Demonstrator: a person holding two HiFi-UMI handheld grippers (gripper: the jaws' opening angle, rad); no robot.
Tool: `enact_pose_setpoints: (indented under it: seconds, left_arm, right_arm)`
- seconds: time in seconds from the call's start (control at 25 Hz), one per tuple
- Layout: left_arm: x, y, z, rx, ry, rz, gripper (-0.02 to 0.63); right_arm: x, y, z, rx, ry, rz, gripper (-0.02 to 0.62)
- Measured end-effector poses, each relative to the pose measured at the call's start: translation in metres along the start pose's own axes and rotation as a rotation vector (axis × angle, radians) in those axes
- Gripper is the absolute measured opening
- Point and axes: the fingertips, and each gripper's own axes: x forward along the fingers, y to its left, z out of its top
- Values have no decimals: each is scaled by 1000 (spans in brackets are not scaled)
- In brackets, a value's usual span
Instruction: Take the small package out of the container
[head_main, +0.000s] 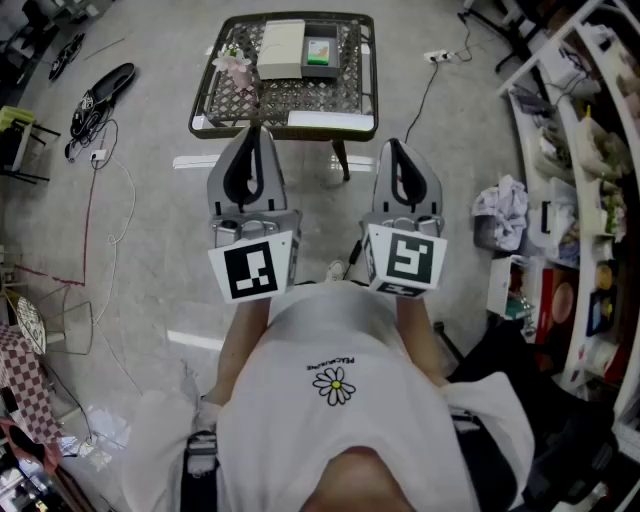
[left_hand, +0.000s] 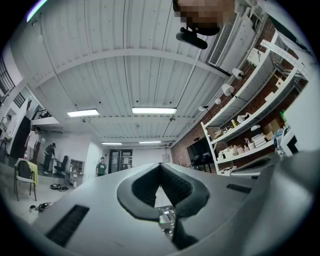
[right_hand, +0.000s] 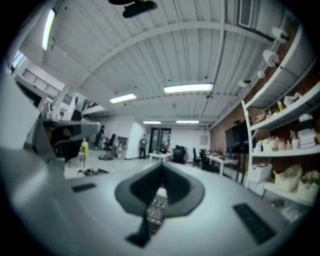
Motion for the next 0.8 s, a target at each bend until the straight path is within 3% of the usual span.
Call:
enact_pose_setpoints:
  seconds: [0.36,0.56,0.8]
  left_arm:
    - [6,1,-6,20,14,11,23]
    - [13,2,-11,24,28,19,23]
    - [15,-4,-14,41,29,30,23]
  right_arm:
    - [11,0,0,21,-22,27,31]
    - [13,0,1,89,-55,87,31]
    - [11,-8,-8,100,-33,98,31]
